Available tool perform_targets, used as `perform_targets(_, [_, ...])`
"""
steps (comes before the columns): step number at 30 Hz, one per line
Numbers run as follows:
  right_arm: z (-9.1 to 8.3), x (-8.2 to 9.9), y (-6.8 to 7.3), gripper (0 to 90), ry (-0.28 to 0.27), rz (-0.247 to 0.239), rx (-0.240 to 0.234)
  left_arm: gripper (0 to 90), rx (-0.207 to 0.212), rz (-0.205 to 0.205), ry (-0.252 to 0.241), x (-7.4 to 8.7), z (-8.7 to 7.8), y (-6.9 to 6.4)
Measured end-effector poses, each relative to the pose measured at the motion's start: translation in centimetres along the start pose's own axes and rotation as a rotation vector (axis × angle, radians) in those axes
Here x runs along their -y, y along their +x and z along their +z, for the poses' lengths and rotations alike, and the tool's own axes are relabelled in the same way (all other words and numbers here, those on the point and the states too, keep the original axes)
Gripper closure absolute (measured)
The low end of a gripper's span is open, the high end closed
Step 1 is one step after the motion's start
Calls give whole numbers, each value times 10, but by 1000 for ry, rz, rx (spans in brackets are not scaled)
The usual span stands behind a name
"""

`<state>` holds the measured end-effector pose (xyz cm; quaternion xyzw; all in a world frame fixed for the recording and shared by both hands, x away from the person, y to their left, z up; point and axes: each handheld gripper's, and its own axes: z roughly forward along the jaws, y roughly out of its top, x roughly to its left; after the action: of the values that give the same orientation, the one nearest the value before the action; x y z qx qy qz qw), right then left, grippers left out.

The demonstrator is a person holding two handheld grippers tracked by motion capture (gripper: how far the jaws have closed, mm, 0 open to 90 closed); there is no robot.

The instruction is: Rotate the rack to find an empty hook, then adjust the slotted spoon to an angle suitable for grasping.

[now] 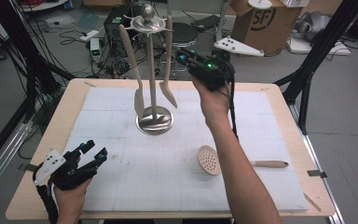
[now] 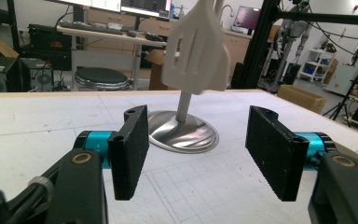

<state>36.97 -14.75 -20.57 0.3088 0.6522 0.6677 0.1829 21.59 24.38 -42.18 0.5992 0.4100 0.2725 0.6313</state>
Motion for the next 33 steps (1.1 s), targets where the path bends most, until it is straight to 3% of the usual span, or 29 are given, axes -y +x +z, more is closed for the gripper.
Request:
perform_targets(2, [-9,6,-6,656,16,19,34,397,7,1,3,0,1,-1])
perform_targets(10, [-41,36,-33,574,94,37,104,397,3,14,9,1,5,-4])
perform_targets(17, [-69,64,-52,568,144,72,159,398,-1,-26,14,4,11,2])
perform_targets(22, [-83,83,-62,569,165,102,185,398,10,-23,19,5,15,-1])
perform_targets(26, [-89,99,-73,565,195,158,194,398,14,-13,21,5,15,-3])
perform_targets(33, [-100,120,-80,565,223,193,203,396,13,0,30,5,17,-3])
